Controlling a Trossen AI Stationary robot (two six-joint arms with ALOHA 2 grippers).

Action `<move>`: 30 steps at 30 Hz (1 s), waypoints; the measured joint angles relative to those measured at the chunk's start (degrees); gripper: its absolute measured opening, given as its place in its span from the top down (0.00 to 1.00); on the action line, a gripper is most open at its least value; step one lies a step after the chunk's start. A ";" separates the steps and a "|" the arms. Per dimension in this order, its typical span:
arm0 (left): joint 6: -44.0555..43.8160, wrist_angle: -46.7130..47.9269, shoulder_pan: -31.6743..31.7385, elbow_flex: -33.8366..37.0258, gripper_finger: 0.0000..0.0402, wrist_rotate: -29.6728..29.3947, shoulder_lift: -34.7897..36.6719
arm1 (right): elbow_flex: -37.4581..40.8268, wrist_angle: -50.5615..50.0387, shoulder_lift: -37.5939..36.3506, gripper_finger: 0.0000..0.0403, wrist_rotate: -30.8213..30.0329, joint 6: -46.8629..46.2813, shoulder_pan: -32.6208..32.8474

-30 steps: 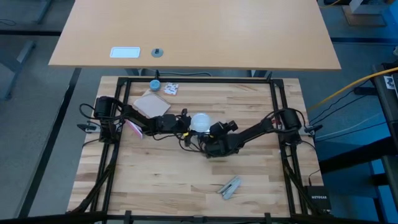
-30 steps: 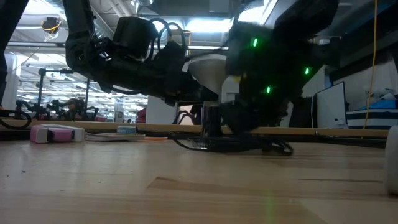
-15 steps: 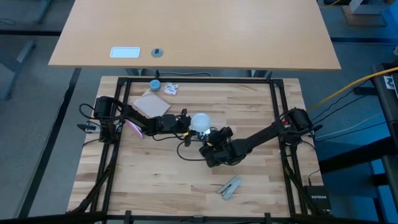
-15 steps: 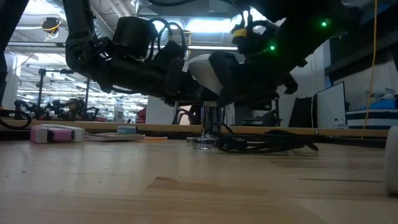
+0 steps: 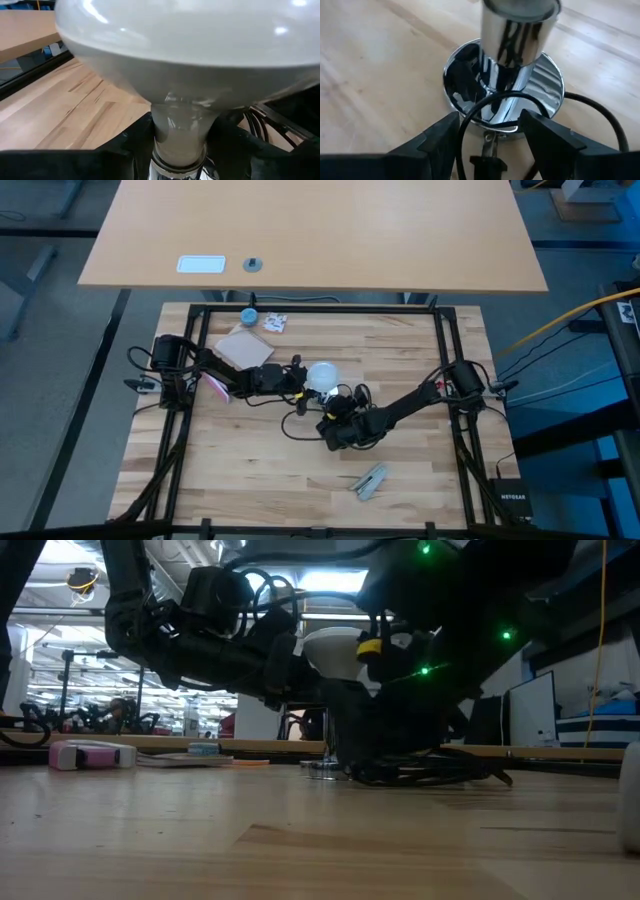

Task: Screw lightbulb
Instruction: Insert the light bulb into the lamp

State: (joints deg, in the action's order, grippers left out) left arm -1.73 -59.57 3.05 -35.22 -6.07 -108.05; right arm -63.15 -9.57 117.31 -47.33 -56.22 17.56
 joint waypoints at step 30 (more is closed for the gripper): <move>-0.80 0.44 -0.22 0.00 0.61 0.87 0.00 | 0.36 -13.43 -2.22 0.44 -9.92 -3.45 -5.08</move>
State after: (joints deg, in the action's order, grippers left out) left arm -2.53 -59.13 2.83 -35.22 -5.19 -108.05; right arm -62.78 -22.99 115.10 -57.25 -59.67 12.48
